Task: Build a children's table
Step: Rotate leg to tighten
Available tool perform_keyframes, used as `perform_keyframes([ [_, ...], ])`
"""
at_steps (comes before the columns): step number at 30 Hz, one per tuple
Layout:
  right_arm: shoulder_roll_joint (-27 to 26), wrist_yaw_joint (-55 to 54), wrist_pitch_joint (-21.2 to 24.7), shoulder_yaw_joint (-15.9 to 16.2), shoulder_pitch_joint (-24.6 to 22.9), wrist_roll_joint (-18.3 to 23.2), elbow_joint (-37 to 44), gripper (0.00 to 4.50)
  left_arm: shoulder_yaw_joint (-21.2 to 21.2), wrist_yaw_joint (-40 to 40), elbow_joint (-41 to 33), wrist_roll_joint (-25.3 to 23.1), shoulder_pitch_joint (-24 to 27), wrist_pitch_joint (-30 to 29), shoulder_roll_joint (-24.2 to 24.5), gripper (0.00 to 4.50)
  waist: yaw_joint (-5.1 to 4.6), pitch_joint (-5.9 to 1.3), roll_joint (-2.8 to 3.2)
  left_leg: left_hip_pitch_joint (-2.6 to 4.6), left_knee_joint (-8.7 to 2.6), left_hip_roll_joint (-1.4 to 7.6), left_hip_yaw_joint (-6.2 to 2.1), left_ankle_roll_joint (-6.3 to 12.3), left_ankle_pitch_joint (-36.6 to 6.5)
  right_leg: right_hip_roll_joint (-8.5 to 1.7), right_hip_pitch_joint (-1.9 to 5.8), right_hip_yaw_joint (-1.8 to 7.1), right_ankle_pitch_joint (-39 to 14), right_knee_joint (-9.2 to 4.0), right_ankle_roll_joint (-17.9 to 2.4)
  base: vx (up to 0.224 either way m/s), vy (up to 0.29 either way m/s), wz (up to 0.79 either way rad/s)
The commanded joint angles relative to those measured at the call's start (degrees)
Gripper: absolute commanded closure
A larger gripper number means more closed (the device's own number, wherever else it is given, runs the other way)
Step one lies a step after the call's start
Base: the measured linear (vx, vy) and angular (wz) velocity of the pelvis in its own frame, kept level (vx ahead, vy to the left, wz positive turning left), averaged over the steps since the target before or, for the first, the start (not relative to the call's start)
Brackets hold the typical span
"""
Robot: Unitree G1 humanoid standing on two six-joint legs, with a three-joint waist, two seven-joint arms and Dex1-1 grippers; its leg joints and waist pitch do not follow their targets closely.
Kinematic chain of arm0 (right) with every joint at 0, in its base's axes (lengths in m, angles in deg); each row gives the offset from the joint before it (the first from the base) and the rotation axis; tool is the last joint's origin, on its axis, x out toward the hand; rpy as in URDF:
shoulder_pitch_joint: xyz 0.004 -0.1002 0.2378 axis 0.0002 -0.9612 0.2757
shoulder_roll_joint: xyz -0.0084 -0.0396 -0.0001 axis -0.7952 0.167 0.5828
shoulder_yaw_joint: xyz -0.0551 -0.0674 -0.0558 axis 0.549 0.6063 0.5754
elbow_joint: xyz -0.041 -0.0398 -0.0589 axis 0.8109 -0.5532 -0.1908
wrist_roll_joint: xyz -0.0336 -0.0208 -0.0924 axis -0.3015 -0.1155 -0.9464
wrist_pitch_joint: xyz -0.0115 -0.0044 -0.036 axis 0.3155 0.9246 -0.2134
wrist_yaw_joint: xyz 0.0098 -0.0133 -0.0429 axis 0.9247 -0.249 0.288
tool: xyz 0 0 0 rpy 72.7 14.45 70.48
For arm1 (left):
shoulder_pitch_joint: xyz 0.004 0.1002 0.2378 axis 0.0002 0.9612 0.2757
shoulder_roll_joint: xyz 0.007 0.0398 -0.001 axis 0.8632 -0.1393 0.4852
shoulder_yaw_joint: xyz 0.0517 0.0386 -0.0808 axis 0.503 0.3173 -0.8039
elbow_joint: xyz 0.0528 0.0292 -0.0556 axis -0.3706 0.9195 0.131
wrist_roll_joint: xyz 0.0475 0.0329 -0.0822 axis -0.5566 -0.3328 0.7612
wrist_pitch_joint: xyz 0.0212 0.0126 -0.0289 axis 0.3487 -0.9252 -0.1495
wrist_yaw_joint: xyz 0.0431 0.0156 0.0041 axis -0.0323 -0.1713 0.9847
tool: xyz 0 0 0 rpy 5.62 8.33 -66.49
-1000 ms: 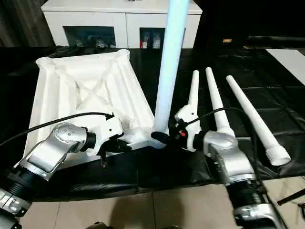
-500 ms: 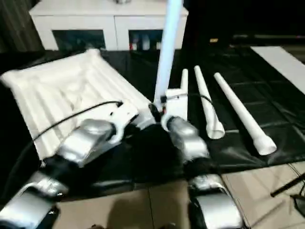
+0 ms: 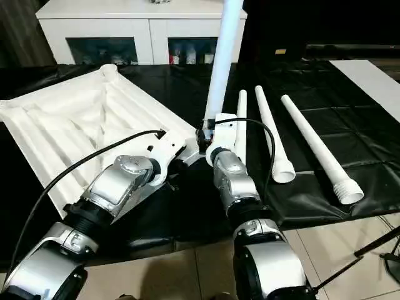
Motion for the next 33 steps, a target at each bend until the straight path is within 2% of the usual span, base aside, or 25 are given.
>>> perform_keyframes([
  [1,0.85,4.77,0.96,2.06,-1.48,-0.23,3.26,1.18,-1.43,-1.18,-4.41,0.31,-1.03,2.37,1.33,4.5,0.22,-4.57,0.23,0.45,-4.72,2.42,-0.99,2.31,-12.44,-3.49,3.55,2.78,-10.64,-4.01,-12.06,0.0,0.0,0.0],
  [4,2.51,7.8,2.71,3.09,-3.22,0.09,7.73,0.83,-0.33,-3.93,-6.07,0.52,0.1,3.83,2.6,4.5,0.49,-4.78,0.33,0.63,-4.53,2.61,-0.96,3.59,-9.64,-3.5,3.51,2.82,-7.5,-3.76,-12.9,0.0,0.0,0.0],
  [5,4.34,10.69,4.9,3.96,-5.22,0.87,12.95,0.83,0.34,-6.35,-7.13,0.91,1.09,4.81,3.81,4.5,0.42,-4.83,0.32,0.57,-4.49,2.67,-0.93,3.75,-8.94,-3.47,3.48,2.85,-6.48,-3.52,-13.28,0.0,0.0,0.0],
  [6,5.29,12.05,6.1,4.39,-6.22,1.27,15.5,0.75,0.71,-7.72,-7.56,1.14,1.57,5.4,4.44,4.5,0.78,-4.99,0.3,0.56,-4.33,2.72,-0.93,4.96,-6.22,-3.38,3.69,2.86,-2.95,-3.13,-13.69,0.0,0.0,0.0],
  [7,6.87,13.92,7.41,4.95,-7.7,1.77,19.06,0.64,0.98,-8.89,-8.33,1.28,2.24,5.26,5.38,4.5,0.87,-5.0,0.41,0.62,-4.3,2.72,-0.93,5.45,-5.36,-3.25,3.62,2.85,-1.71,-2.97,-13.84,0.0,0.0,0.0],
  [8,7.51,14.64,7.91,5.17,-8.3,1.96,20.49,0.64,1.07,-9.31,-8.68,1.34,2.52,5.15,5.75,4.5,0.98,-4.96,0.51,0.88,-4.29,2.85,-0.86,5.95,-4.89,-3.18,3.32,2.85,-0.69,-2.9,-14.27,0.0,0.0,0.0],
  [9,9.45,17.41,9.33,6.0,-9.74,2.49,23.54,0.43,1.9,-12.03,-9.97,1.79,3.4,5.94,7.19,4.5,1.28,-4.91,0.4,0.8,-4.29,2.81,-0.78,5.99,-5.81,-3.28,3.41,2.86,-1.78,-3.0,-14.34,0.0,0.0,0.0],
  [12,12.43,21.93,11.31,6.76,-11.75,2.76,27.52,0.26,3.2,-15.96,-11.77,2.42,4.44,7.88,9.59,4.5,1.77,-4.57,0.52,1.13,-4.58,2.85,-0.66,4.03,-9.44,-3.34,2.99,3.02,-7.13,-3.67,-13.6,0.0,0.0,0.0],
  [14,16.38,27.86,13.23,8.82,-14.02,2.61,31.54,0.05,4.26,-19.87,-14.02,2.83,5.4,8.82,12.3,4.5,2.2,-4.4,0.6,1.25,-4.86,3.12,-0.83,2.89,-11.39,-3.3,3.04,3.06,-9.13,-3.8,-12.53,0.0,0.0,0.0],
  [16,22.74,38.11,13.86,13.17,-18.25,2.62,36.61,0.05,6.67,-28.26,-18.83,3.87,7.33,11.39,17.1,4.5,2.49,-4.41,0.6,1.44,-4.91,3.15,-0.81,2.34,-12.24,-3.26,3.0,3.12,-9.44,-3.89,-11.89,0.0,0.0,0.0],
  [18,24.43,40.32,13.47,13.46,-19.35,2.65,37.1,0.05,7.01,-30.81,-20.66,4.89,7.81,10.4,18.25,4.5,2.67,-4.28,0.42,1.24,-4.99,3.05,-0.71,2.1,-12.5,-3.27,2.9,3.27,-9.86,-3.84,-11.9,0.0,0.0,0.0],
  [23,27.52,45.06,13.04,15.47,-20.58,2.21,37.98,0.05,6.78,-31.41,-21.0,5.2,7.8,10.15,18.73,4.5,2.95,-3.99,0.43,1.94,-5.13,3.2,-0.55,0.69,-15.63,-3.26,2.17,3.48,-14.45,-4.39,-11.68,0.0,0.0,0.0],
  [25,27.8,45.48,13.46,15.65,-20.74,2.14,38.15,0.05,6.74,-30.97,-20.28,5.04,7.68,10.74,18.75,4.5,2.9,-3.91,0.03,1.75,-5.17,3.06,-0.55,0.44,-16.5,-3.34,2.28,3.59,-16.89,-4.61,-10.88,0.0,0.0,0.0],
  [28,27.82,45.96,12.79,15.56,-20.7,2.54,37.94,0.05,6.9,-31.4,-20.43,4.89,7.89,11.09,19.12,4.5,2.8,-4.02,-0.06,1.26,-5.24,2.98,-0.75,0.56,-15.08,-3.4,2.55,3.6,-17.33,-4.54,-9.67,0.0,0.0,0.0],
  [30,27.59,46.21,12.66,15.31,-20.51,2.74,37.63,0.05,6.93,-31.7,-20.63,4.87,8.04,11.11,19.26,4.5,2.67,-4.06,-0.12,1.08,-5.21,2.91,-0.78,0.87,-14.69,-3.38,2.63,3.61,-17.13,-4.47,-9.57,0.0,0.0,0.0],
  [31,27.43,46.31,12.72,15.14,-20.38,2.78,37.45,0.31,6.92,-31.86,-20.74,4.87,8.11,11.08,19.3,4.5,2.63,-4.06,-0.1,1.1,-5.2,2.91,-0.77,0.95,-14.63,-3.42,2.63,3.6,-17.17,-4.51,-9.57,0.0,0.0,0.0],
  [33,27.4,46.3,12.18,15.11,-20.03,2.45,36.6,0.41,6.92,-32.16,-21.03,4.79,8.21,10.91,19.31,4.5,2.63,-4.16,-0.07,1.15,-5.06,2.92,-0.71,1.25,-13.67,-3.41,2.56,3.64,-16.31,-4.46,-9.95,0.0,0.0,0.0],
])
